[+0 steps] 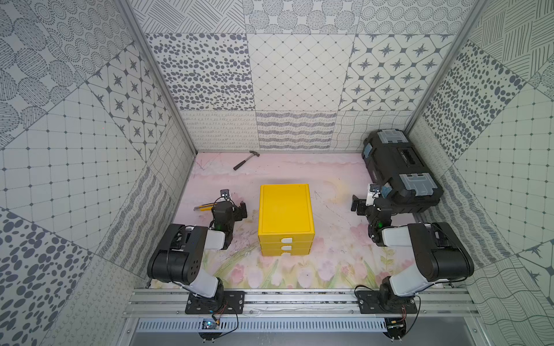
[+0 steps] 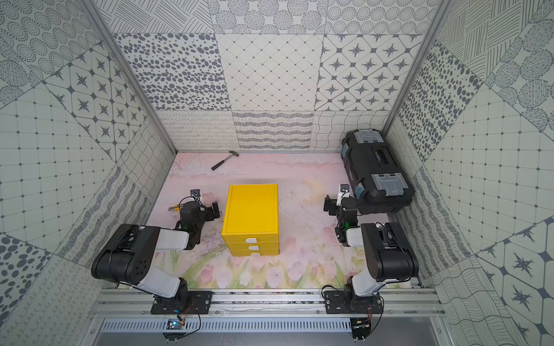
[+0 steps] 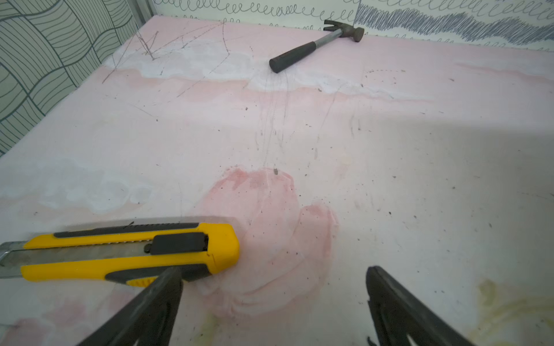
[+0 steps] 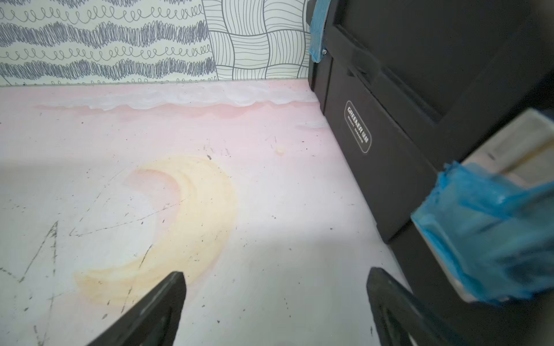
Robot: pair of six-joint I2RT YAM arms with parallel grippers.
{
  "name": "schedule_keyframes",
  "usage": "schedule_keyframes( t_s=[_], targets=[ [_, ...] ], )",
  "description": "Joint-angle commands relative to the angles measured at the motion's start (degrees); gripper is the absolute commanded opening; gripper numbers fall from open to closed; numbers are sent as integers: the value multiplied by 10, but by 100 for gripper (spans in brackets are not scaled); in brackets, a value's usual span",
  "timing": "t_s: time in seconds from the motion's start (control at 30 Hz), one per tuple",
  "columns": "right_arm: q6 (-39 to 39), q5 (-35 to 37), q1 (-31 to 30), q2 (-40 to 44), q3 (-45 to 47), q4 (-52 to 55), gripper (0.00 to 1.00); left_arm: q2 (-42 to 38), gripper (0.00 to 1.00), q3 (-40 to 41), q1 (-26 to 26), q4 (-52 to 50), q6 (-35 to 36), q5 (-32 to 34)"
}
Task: Take the seed bags out of the drawer
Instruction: Move the storage box to the center of the board.
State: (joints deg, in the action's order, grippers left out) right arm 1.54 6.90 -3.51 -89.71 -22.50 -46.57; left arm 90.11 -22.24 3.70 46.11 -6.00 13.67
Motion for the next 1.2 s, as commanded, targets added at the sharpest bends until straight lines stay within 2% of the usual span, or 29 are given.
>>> schedule_keyframes(
  t_s=[0.0,0.7,0.77,0.8,0.9,0.97,1.1,1.17],
  targets=[
    [5,3,1,5,-6,-25,99,2,99,-3,3,43,6,2],
    [9,15,0,9,-4,-29,99,-6,99,-7,1,38,12,-4],
    [19,42,0,53,-5,2,99,-46,100,-50,3,-88,-5,17],
    [29,60,0,91,-20,64,99,-55,100,-75,3,-133,-14,44],
    [89,94,2,164,-75,232,99,-103,100,-101,8,-197,-20,66],
    [150,103,2,202,-82,294,99,-147,99,-115,17,-251,-66,103],
    [224,10,10,277,-118,395,98,-239,100,-151,48,-381,-177,147],
    [245,-58,10,300,-145,461,89,-286,99,-168,50,-480,-246,121]
  ],
)
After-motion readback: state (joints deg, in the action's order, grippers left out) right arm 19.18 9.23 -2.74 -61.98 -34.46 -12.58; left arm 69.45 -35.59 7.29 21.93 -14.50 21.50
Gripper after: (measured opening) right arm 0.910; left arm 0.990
